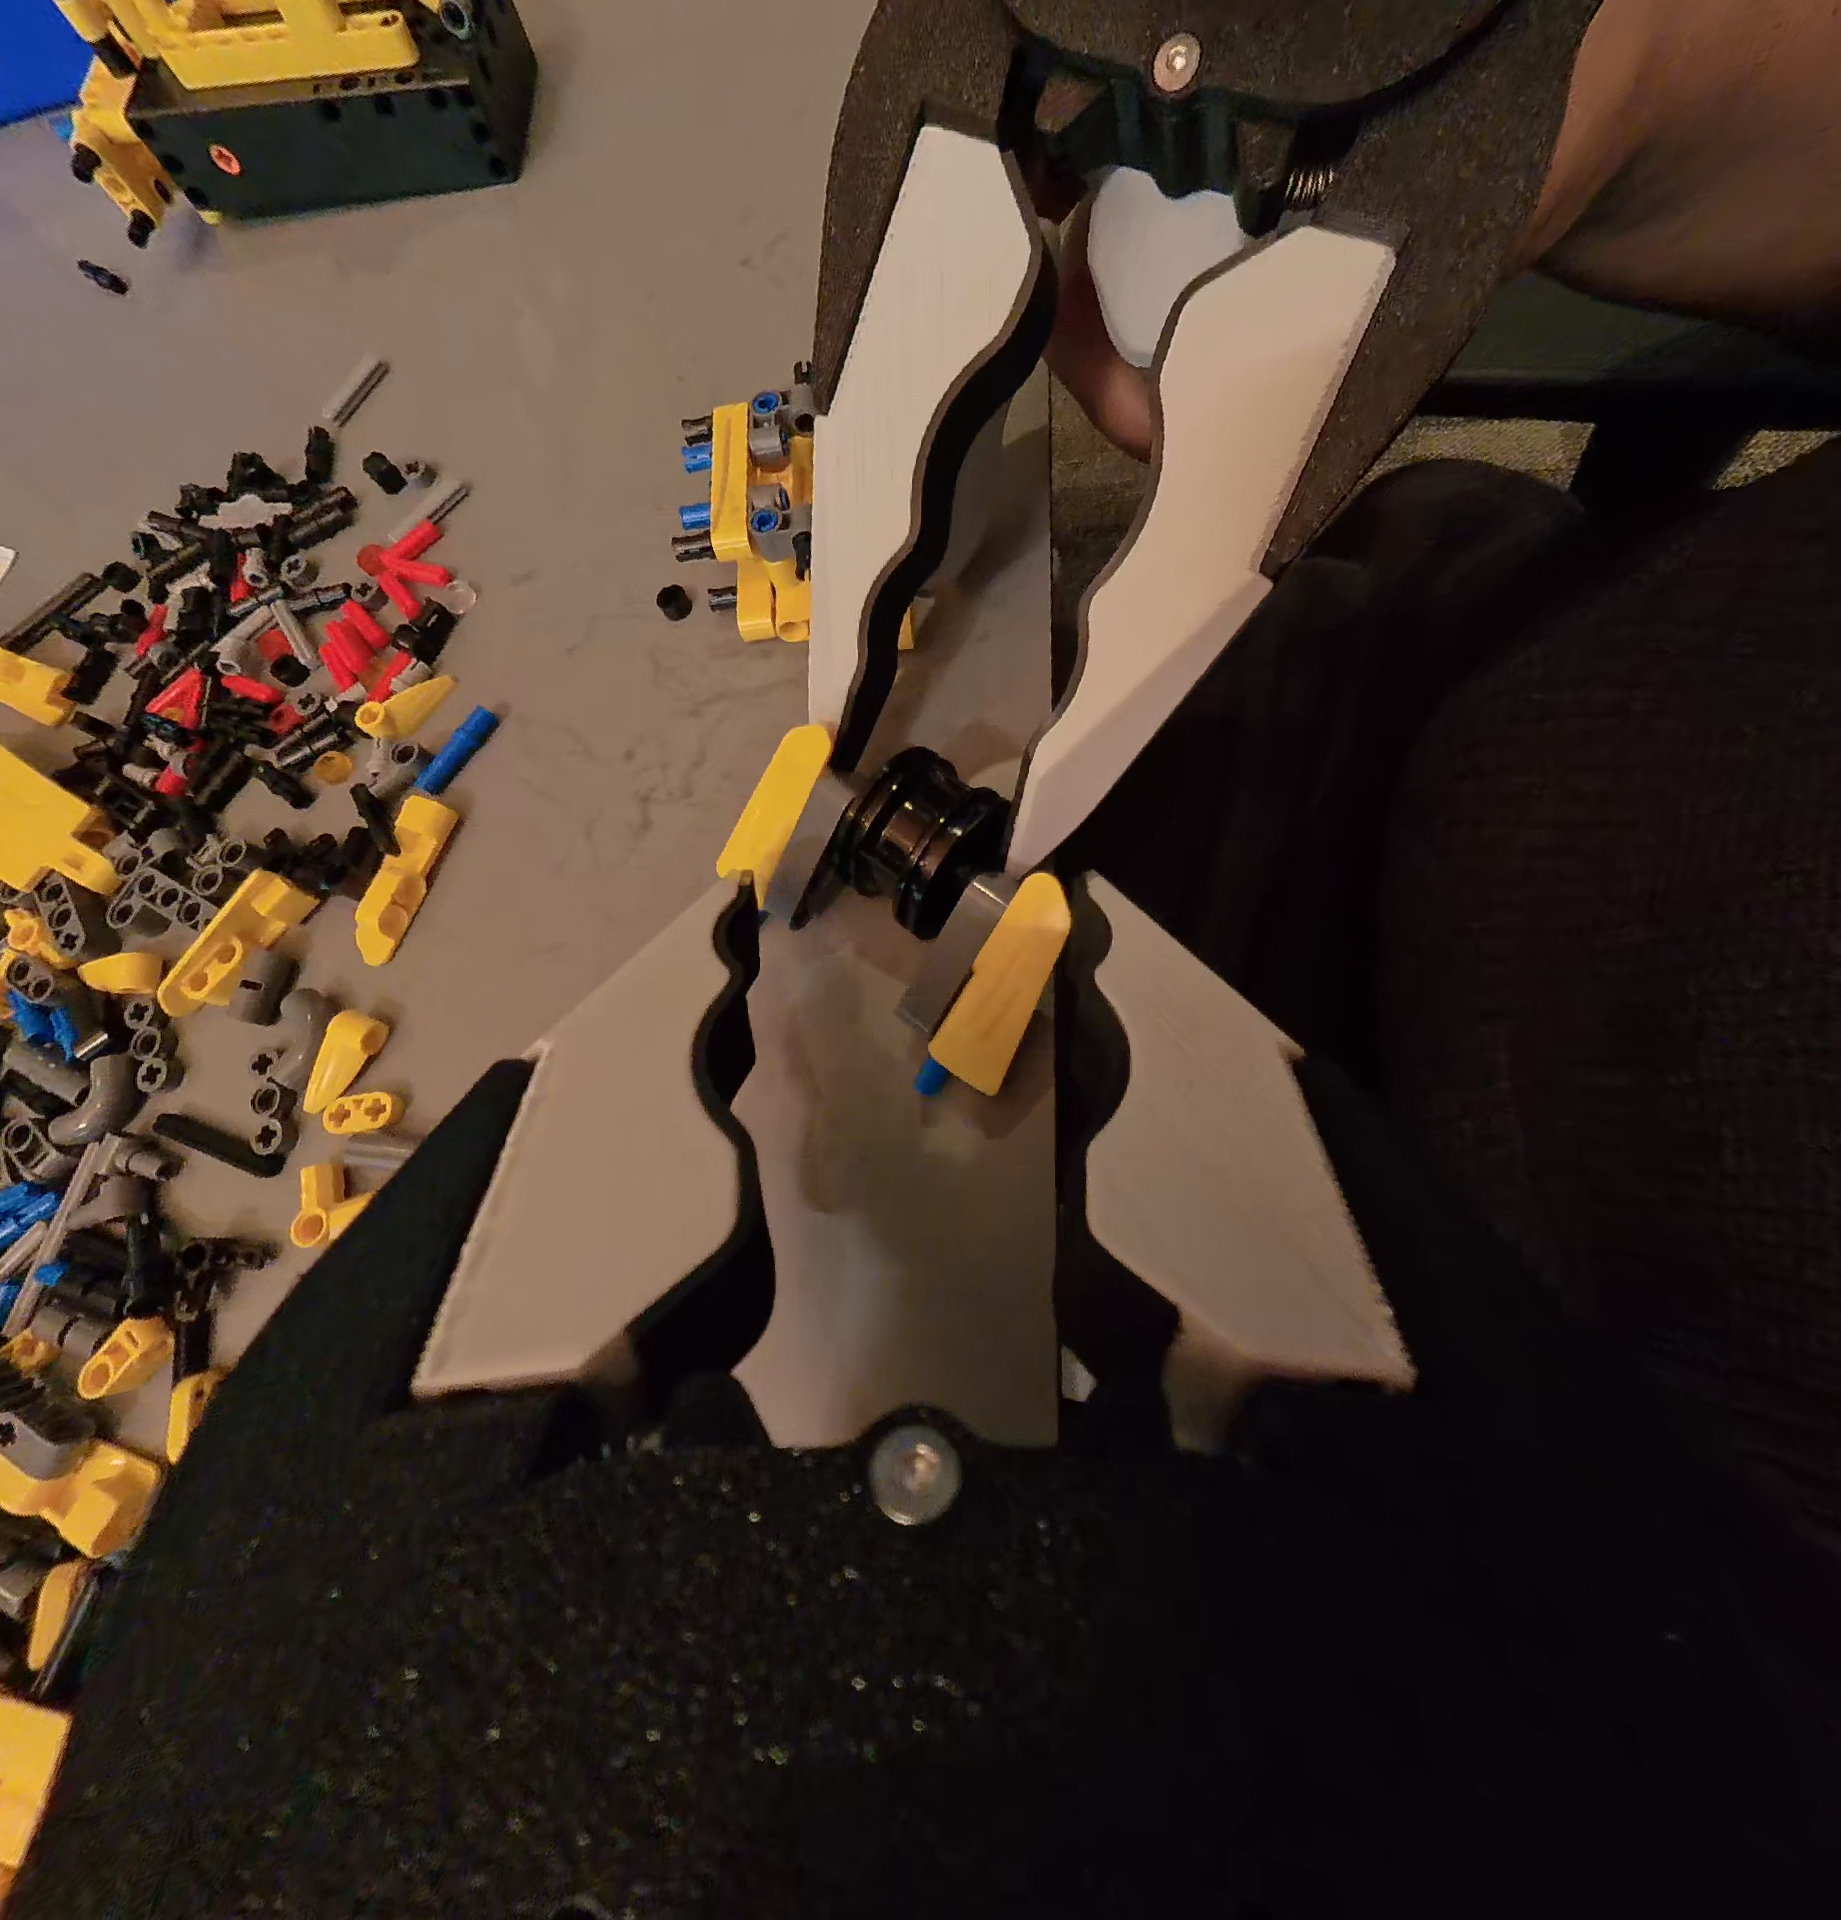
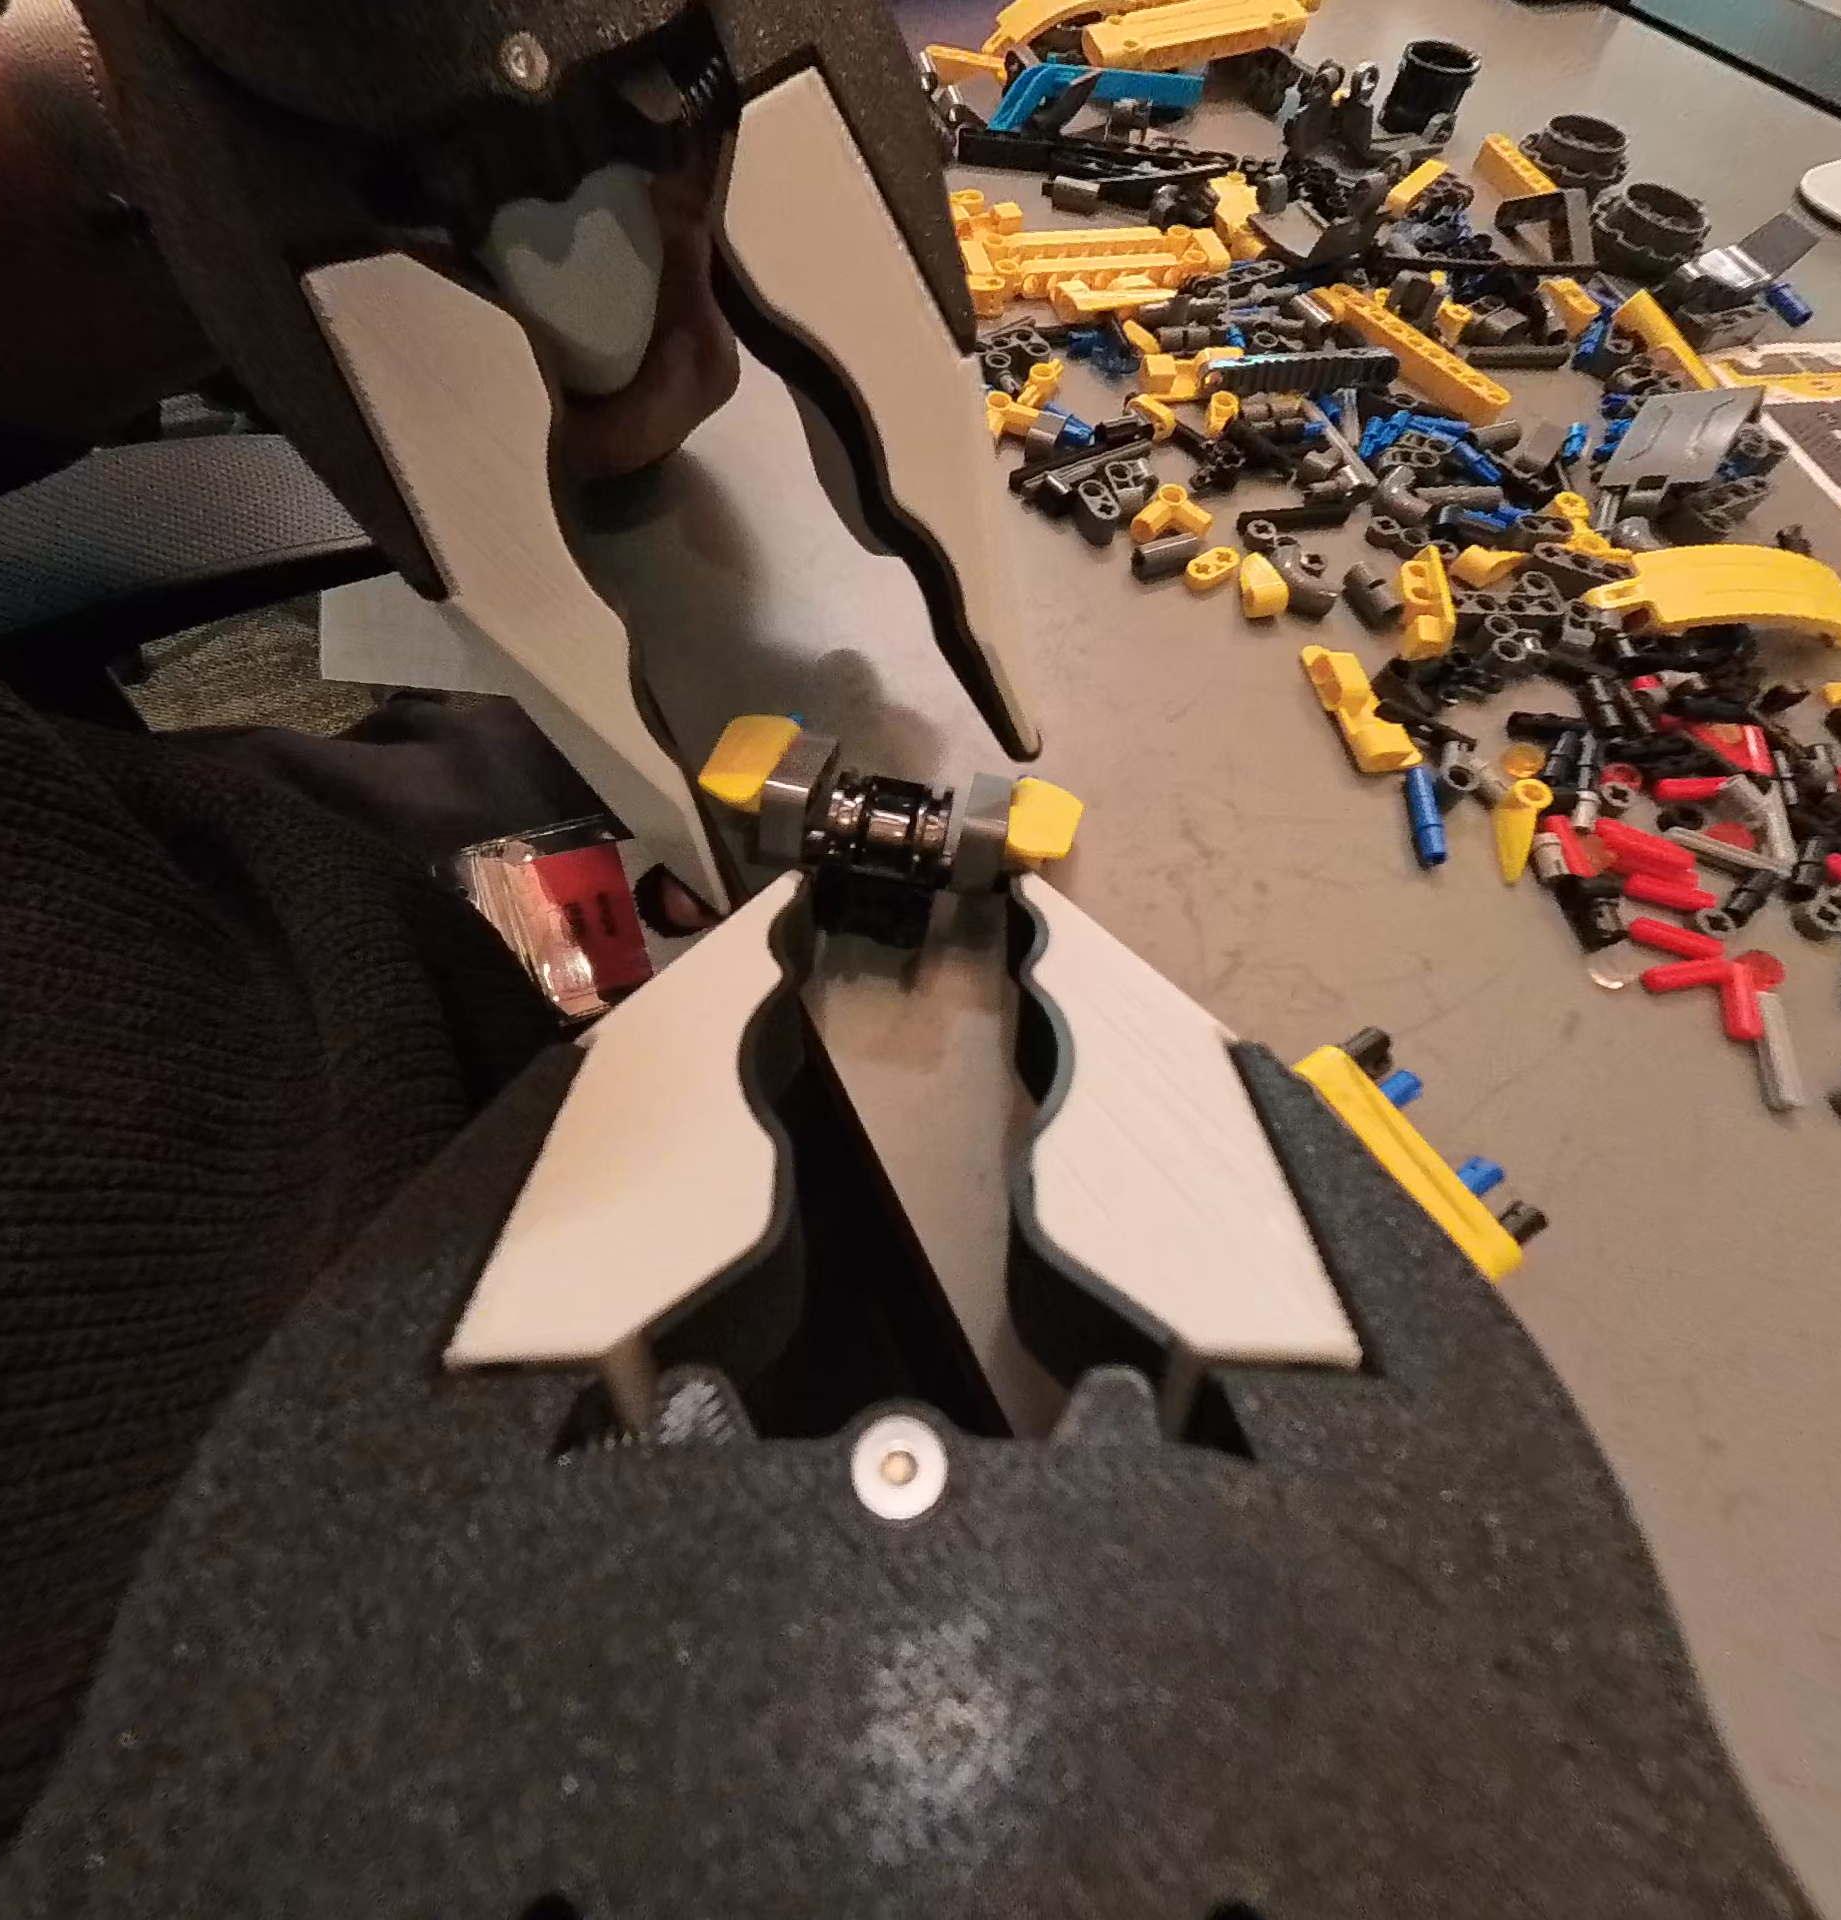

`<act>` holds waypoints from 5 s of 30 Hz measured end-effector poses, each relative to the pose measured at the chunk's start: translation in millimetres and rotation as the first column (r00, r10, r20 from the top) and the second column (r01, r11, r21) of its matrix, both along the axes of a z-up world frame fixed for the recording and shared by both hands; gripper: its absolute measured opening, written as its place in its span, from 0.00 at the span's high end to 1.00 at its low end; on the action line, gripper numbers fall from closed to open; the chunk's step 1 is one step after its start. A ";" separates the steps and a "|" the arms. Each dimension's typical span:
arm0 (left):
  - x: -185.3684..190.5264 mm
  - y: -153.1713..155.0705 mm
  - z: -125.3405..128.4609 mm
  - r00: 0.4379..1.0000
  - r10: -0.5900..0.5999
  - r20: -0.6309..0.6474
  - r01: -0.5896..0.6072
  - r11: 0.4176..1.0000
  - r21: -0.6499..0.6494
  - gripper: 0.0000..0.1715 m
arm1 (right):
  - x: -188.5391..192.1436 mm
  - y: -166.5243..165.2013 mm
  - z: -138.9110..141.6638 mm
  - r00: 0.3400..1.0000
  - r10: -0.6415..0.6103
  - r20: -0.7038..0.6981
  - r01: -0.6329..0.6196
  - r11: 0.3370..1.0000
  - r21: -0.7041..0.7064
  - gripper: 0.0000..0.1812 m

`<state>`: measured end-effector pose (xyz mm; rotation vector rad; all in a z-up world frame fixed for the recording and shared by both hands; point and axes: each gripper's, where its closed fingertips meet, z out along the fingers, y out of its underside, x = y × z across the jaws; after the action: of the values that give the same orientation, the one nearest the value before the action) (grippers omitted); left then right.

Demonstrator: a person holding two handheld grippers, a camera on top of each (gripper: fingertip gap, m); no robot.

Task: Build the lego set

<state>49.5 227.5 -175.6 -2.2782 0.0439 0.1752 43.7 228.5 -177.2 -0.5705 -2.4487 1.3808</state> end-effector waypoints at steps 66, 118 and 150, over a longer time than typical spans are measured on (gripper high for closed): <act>-2.6 1.0 -5.1 0.995 0.022 -0.095 -0.026 0.999 -0.043 0.73 | -0.2 0.6 -1.2 1.000 0.001 -0.007 -0.001 1.000 0.023 0.83; 9.7 -18.5 4.3 0.995 0.077 -0.069 -0.080 0.996 -0.048 0.68 | 3.0 -1.4 6.3 0.975 -0.222 -0.010 0.221 0.973 -0.067 0.65; 11.2 -28.4 0.4 0.994 0.106 -0.033 -0.106 0.994 0.003 0.68 | -4.4 -8.6 0.7 0.966 -0.257 0.007 0.257 0.966 -0.011 0.71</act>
<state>60.7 199.1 -175.3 -2.2773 -0.0601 0.2682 39.3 220.0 -176.5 -0.8618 -2.2739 1.2898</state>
